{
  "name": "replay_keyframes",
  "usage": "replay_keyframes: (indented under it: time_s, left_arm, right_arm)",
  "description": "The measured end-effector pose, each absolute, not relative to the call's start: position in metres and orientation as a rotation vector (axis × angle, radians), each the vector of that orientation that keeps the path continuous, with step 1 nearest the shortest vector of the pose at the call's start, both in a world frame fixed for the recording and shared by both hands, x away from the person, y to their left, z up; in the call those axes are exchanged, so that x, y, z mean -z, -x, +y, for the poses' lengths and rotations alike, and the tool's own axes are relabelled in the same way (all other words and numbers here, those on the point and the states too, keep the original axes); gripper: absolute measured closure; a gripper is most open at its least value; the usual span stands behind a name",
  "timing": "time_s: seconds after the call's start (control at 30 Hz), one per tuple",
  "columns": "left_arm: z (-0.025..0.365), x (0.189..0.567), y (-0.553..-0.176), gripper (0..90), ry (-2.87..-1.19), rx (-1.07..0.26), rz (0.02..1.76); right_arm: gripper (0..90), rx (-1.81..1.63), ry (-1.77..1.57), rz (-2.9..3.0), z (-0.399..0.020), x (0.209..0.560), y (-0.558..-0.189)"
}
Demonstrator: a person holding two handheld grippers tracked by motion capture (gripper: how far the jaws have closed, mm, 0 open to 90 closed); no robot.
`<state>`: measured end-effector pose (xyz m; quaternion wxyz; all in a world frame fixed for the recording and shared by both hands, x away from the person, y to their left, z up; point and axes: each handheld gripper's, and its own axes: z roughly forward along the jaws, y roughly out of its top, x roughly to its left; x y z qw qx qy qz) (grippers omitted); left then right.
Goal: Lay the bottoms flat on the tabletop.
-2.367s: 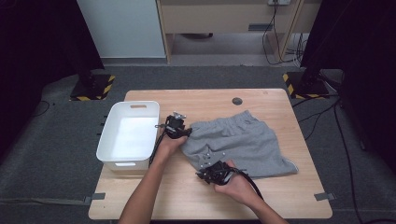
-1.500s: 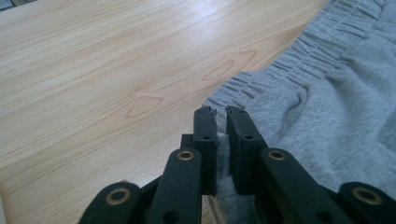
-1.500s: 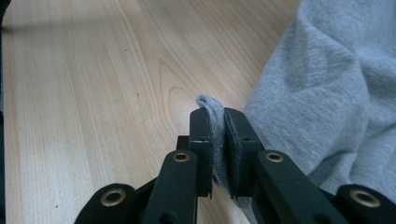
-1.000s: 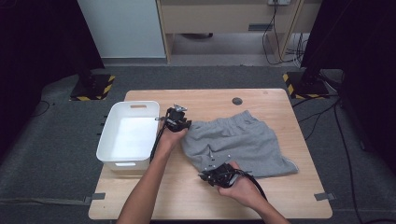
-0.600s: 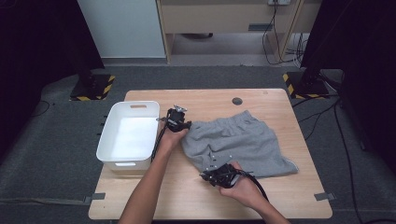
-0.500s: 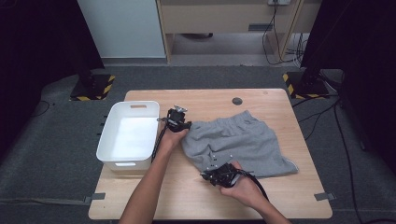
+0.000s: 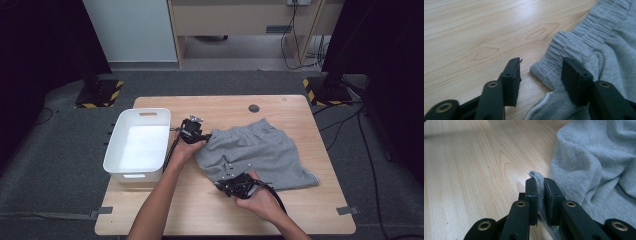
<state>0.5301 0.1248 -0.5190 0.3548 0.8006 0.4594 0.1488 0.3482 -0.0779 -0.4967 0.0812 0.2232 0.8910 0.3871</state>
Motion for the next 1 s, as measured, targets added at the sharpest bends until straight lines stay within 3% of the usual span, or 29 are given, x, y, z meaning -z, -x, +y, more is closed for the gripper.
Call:
replay_keyframes:
  time_s: [0.17,0.37,0.6,0.8,1.0]
  left_arm:
    - [0.127,0.524,-0.533,33.0,-2.063,-0.392,1.212]
    - [0.13,0.526,-0.535,28.0,-2.061,-0.393,1.227]
    - [0.132,0.525,-0.539,28.7,-2.057,-0.407,1.244]
    - [0.132,0.519,-0.542,40.6,-2.043,-0.394,1.252]
    - [0.131,0.511,-0.538,37.6,-2.055,-0.352,1.24]
  right_arm:
    - [82.3,-1.188,-0.693,2.642,-0.078,0.492,-0.349]
    - [82.4,-1.229,-0.702,2.626,-0.076,0.486,-0.348]
    - [82.7,-1.26,-0.66,2.638,-0.066,0.481,-0.342]
    - [82.7,-1.265,-0.659,2.637,-0.063,0.481,-0.342]
    - [82.7,-1.26,-0.681,2.629,-0.067,0.481,-0.341]
